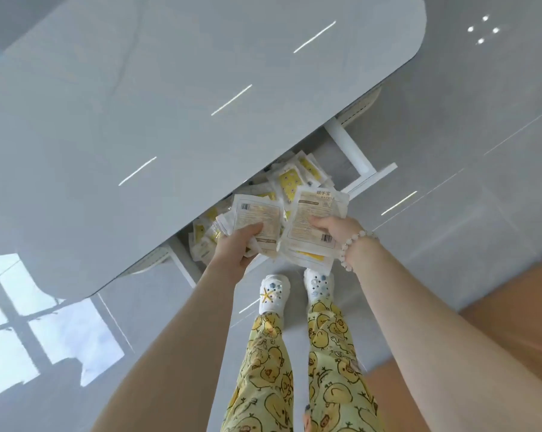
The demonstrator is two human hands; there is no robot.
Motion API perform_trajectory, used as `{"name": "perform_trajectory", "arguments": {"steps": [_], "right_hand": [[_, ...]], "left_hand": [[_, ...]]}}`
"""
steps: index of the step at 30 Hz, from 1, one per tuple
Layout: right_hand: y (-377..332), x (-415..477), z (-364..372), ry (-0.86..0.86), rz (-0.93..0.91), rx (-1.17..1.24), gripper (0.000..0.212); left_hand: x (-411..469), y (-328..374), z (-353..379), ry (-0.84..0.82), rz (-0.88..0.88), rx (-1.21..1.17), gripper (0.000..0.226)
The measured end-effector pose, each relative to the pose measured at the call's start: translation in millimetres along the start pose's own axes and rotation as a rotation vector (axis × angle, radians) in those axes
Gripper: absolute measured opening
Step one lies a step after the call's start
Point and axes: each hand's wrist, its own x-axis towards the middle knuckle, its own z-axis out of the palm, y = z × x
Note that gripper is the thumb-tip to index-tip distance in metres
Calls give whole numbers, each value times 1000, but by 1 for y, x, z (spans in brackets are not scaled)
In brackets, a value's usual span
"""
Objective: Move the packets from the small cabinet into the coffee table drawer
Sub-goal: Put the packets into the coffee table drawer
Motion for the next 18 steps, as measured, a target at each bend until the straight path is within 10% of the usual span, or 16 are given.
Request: {"name": "perform_trajectory", "arguments": {"steps": [13,18], "right_hand": [[-42,152,66,3,-17,-341,69],[-31,200,84,58,-17,-373,77]], "left_hand": [[150,-24,-4,109,-117,-234,14],[199,-31,-12,126,-105,-240,51]]}}
